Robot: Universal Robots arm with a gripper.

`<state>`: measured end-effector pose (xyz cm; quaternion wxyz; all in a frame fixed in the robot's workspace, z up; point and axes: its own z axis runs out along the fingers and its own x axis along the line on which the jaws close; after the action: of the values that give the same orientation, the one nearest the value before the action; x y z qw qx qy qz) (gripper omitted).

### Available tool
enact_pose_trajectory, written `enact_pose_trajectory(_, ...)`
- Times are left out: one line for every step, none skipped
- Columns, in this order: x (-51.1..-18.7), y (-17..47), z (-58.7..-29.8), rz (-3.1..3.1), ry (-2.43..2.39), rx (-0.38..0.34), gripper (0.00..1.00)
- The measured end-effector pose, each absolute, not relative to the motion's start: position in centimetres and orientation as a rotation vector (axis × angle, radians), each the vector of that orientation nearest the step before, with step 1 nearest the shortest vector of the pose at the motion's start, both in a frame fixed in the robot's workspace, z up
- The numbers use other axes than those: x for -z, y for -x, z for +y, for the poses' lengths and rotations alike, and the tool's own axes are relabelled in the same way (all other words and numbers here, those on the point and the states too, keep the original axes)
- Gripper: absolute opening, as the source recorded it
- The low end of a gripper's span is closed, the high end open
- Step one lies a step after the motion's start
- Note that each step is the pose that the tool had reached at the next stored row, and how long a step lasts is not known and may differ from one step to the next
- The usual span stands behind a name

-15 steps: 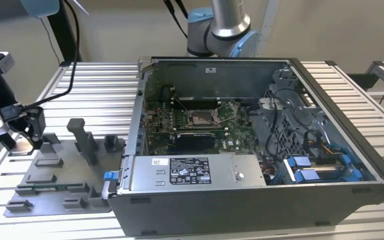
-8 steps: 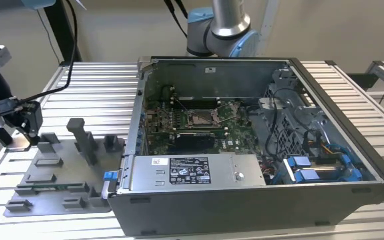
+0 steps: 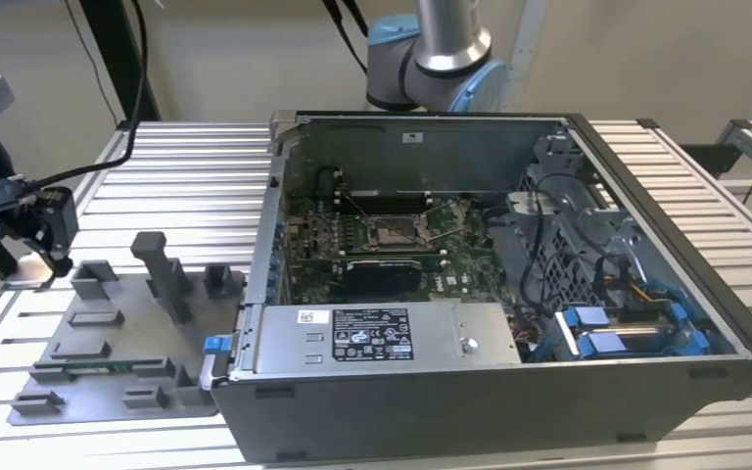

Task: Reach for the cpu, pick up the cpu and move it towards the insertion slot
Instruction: 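Pick up the cpu and move it towards the insertion slot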

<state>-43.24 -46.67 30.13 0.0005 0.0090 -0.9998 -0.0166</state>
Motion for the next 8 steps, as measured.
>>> enact_pose_trajectory(-30.3,43.2,-46.7,-3.140,-0.028,0.052,0.00)
enact_pose_trajectory(-30.5,43.2,-46.7,-3.140,-0.028,0.052,0.00)
enact_pose_trajectory(-30.7,43.2,-46.7,-3.140,-0.029,0.052,0.00)
enact_pose_trajectory(-30.8,43.2,-46.7,-3.140,-0.028,0.052,0.00)
enact_pose_trajectory(-31.0,43.2,-46.7,-3.140,-0.028,0.052,0.00)
enact_pose_trajectory(-31.2,43.2,-46.7,-3.140,-0.028,0.052,0.00)
enact_pose_trajectory(-31.4,43.2,-46.7,-3.140,-0.028,0.052,0.00)
enact_pose_trajectory(-31.6,43.2,-46.7,-3.140,-0.028,0.052,0.00)
